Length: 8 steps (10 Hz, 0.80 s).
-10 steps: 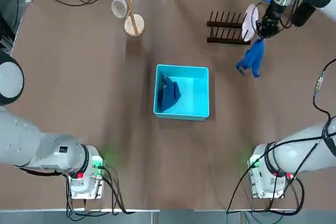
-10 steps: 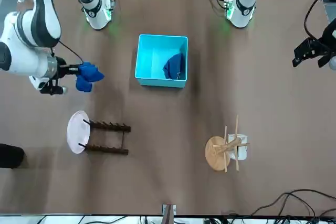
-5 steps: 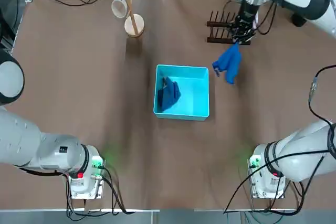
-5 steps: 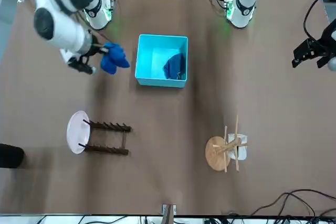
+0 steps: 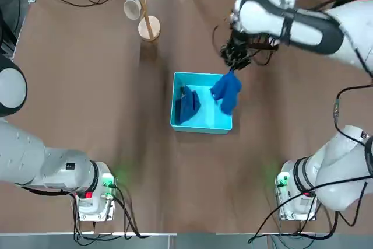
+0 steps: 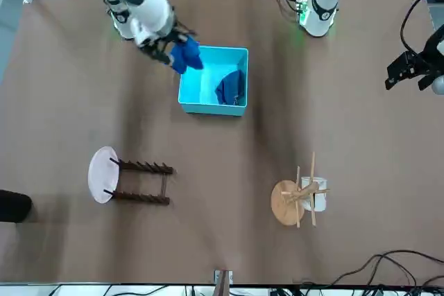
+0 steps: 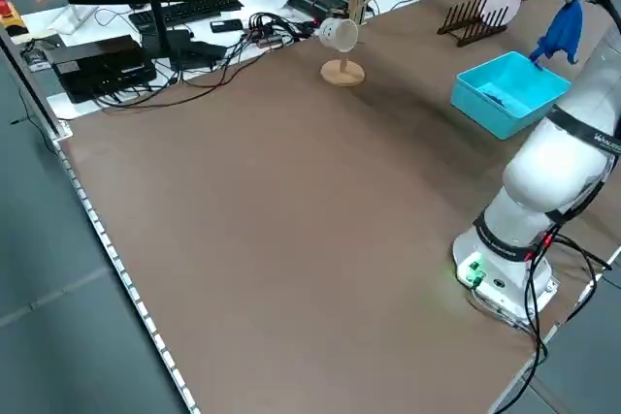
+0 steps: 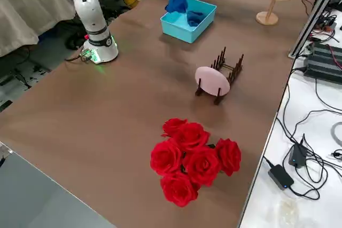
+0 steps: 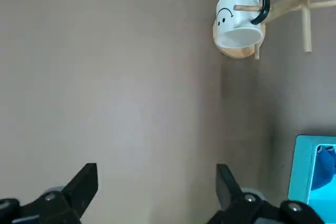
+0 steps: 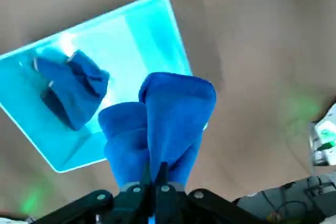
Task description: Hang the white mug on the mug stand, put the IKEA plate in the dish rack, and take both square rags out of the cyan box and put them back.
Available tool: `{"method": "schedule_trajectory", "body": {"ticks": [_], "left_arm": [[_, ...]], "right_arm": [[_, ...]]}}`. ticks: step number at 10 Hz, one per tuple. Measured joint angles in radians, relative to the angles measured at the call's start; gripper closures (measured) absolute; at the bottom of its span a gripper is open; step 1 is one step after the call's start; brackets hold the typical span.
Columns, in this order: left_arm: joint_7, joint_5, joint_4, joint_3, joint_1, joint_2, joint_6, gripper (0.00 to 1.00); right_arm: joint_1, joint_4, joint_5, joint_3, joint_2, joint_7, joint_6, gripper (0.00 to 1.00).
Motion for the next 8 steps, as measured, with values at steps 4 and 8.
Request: {"method": "schedule_trajectory", "body": {"ticks": [4,8], "left_arm": [[0.000,0.000,0.000,0.000,-0.001,0.001,0.000,0.01],[0.000,0.000,0.000,-0.001,-0.001,0.001,0.000,0.01]], "right_arm": [[0.061,-0.066,-0.001,-0.010,0.099,0.031,0.160,0.97],[0.049,-0.134,-0.006,-0.028,0.172,-0.012,0.286,0.94]]}}
